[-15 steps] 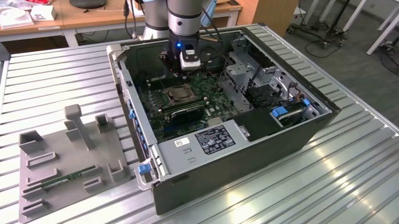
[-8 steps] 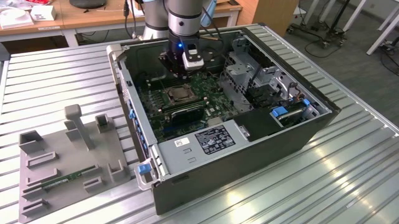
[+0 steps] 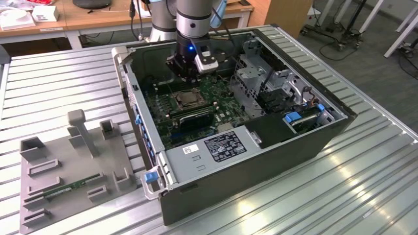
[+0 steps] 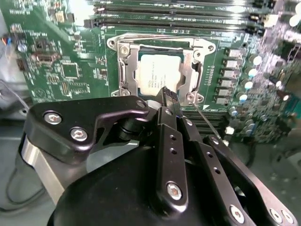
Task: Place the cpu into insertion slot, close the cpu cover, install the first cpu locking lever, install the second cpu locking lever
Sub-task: 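Close the cpu cover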
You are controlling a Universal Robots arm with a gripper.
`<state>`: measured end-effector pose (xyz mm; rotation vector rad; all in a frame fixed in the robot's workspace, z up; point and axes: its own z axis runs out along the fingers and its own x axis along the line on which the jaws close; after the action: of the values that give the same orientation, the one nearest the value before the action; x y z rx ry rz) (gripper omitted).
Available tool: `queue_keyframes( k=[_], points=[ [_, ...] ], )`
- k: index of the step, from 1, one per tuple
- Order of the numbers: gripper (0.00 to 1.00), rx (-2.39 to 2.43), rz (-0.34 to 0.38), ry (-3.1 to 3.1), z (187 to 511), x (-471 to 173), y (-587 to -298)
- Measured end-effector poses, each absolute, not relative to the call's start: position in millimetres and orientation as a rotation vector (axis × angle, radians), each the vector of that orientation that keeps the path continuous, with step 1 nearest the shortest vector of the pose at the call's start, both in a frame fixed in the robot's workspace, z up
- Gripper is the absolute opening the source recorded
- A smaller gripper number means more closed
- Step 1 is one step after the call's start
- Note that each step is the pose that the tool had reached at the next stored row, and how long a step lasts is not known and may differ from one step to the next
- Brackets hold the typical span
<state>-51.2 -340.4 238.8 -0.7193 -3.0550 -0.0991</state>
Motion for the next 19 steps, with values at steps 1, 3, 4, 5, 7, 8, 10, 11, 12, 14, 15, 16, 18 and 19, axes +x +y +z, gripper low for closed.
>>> queue_keyframes(
  k=[1,3,4,5,7,8,10,11,12,14,15,16,18,19],
  points=[
    [0.11,-0.691,-0.099,-3.061,238.8,-51.2,-340.4],
    [0.11,-0.634,-0.099,-3.072,238.7,-51.2,-340.4],
    [0.11,-0.606,-0.099,-3.077,238.7,-51.2,-340.4],
    [0.11,-0.578,-0.099,-3.082,238.6,-51.2,-340.4],
    [0.11,-0.523,-0.099,-3.091,238.6,-51.2,-340.4],
    [0.11,-0.494,-0.098,-3.095,238.5,-51.2,-340.4],
    [0.11,-0.437,-0.098,-3.102,238.4,-51.2,-340.4],
    [0.11,-0.408,-0.098,-3.106,238.4,-51.2,-340.4],
    [0.11,-0.380,-0.098,-3.109,238.4,-51.2,-340.4],
    [0.11,-0.324,-0.098,-3.114,238.3,-51.2,-340.4],
    [0.11,-0.296,-0.098,-3.116,238.2,-51.2,-340.4],
    [0.11,-0.268,-0.097,-3.118,238.2,-51.2,-340.4],
    [0.11,-0.210,-0.097,-3.121,238.1,-51.2,-340.4],
    [0.11,-0.182,-0.097,-3.122,238.1,-51.2,-340.4]
  ],
)
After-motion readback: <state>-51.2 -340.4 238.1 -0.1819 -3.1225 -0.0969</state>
